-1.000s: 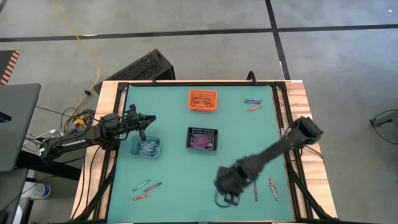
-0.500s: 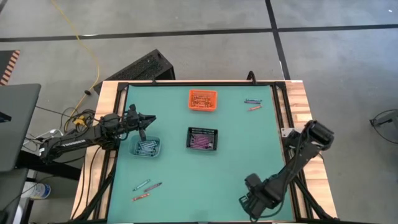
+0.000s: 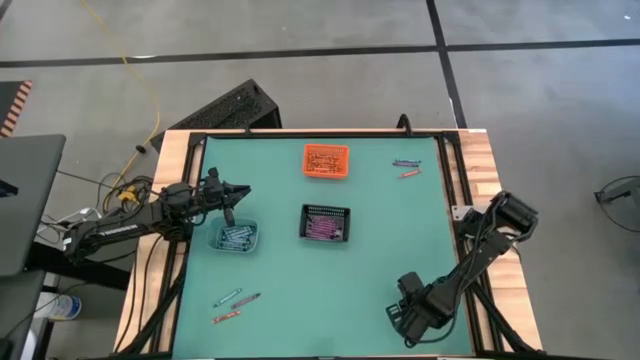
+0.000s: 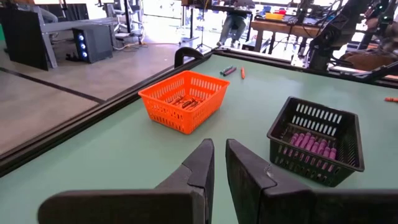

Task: Sort crayons
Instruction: Put the violet crayon into the black bin

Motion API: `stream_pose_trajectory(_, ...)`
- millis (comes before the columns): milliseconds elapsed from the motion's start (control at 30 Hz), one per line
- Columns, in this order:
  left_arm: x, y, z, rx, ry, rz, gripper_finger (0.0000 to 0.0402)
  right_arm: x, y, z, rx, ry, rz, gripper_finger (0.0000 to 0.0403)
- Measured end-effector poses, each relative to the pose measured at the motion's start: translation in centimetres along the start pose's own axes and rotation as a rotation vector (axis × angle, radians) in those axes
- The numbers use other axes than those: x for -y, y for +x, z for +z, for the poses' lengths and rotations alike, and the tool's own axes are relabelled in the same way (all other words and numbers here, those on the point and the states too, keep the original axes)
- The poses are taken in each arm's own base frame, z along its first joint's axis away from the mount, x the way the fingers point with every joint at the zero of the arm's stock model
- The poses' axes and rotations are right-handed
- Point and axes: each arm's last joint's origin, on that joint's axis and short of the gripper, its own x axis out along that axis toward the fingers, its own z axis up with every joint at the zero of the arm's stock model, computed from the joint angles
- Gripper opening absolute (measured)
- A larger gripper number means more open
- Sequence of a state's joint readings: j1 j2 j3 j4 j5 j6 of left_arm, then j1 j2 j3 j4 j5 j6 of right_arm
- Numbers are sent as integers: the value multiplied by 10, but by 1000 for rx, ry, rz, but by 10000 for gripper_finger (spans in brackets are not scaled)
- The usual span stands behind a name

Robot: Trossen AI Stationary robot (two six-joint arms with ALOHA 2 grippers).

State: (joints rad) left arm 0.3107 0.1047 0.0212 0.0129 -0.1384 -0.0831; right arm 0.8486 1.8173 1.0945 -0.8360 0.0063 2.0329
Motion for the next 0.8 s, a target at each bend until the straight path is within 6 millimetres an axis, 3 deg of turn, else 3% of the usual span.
stream_pose_trajectory(200, 0, 0, 0, 0, 0, 0, 29, 2, 5, 1, -4, 18, 8, 133)
stream_pose_trajectory(567, 0, 0, 0, 0, 0, 0, 29, 1, 6, 5, 24, 19, 16, 12)
stream_pose_trajectory(800, 0, 0, 0, 0, 0, 1, 29, -11, -11, 16, 47, -26, 12, 9)
